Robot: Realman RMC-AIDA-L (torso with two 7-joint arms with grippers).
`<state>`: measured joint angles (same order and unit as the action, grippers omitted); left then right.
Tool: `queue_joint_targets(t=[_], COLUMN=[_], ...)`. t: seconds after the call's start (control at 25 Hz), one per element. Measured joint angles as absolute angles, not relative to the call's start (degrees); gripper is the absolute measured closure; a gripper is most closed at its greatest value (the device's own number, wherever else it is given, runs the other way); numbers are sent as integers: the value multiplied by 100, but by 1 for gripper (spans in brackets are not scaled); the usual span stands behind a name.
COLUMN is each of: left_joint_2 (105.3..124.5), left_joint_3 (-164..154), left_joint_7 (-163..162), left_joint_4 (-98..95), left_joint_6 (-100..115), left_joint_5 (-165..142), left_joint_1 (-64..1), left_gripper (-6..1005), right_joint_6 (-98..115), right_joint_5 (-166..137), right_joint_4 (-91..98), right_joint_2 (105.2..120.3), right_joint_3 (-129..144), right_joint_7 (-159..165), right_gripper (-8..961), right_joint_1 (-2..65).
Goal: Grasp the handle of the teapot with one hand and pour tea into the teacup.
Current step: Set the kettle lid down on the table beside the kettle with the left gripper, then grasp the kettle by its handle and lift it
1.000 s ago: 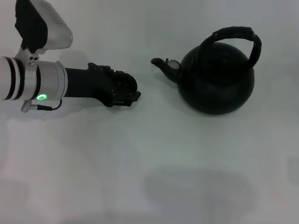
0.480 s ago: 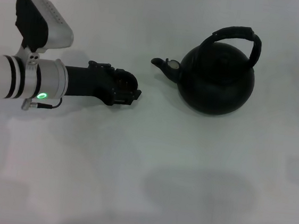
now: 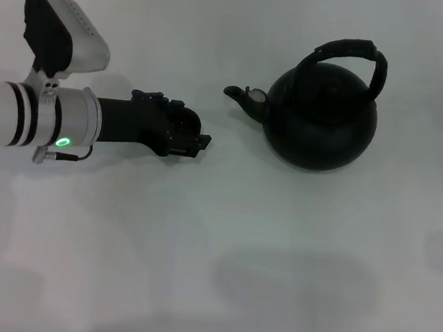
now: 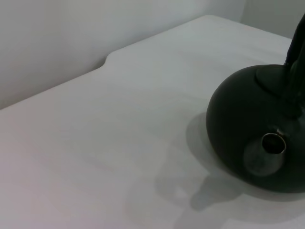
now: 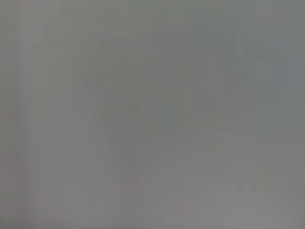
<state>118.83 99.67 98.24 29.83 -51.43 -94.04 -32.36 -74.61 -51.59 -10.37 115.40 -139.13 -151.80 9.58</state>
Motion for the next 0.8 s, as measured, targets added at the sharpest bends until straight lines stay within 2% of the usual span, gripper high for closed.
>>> queue_joint_targets(t=[0.24,0.4,0.8], left_joint_2=[11883,11883,11891], left_joint_3=[9966,9966,10005], left_joint_7=[9828,9846,10212], left_joint_4=[2997,3201,4786], left_joint_6=[-5141,-5189,-5665], left_joint_5=[-9385,-9382,-8837], left_joint_1=[-3221,-3128,-1978], left_gripper=[168,169,169], right_joint_6=[-7450,-7439,-7432], right_joint_5=[-5159,-5159,-5159], right_joint_4=[-1037,-1037,-1058], right_joint_2=[11540,11539,11530], right_joint_3=[-13913,-13913,-13913], right_joint_7=[-15187,-15187,-15187], right_gripper=[230,230,229], right_joint_1=[948,936,900])
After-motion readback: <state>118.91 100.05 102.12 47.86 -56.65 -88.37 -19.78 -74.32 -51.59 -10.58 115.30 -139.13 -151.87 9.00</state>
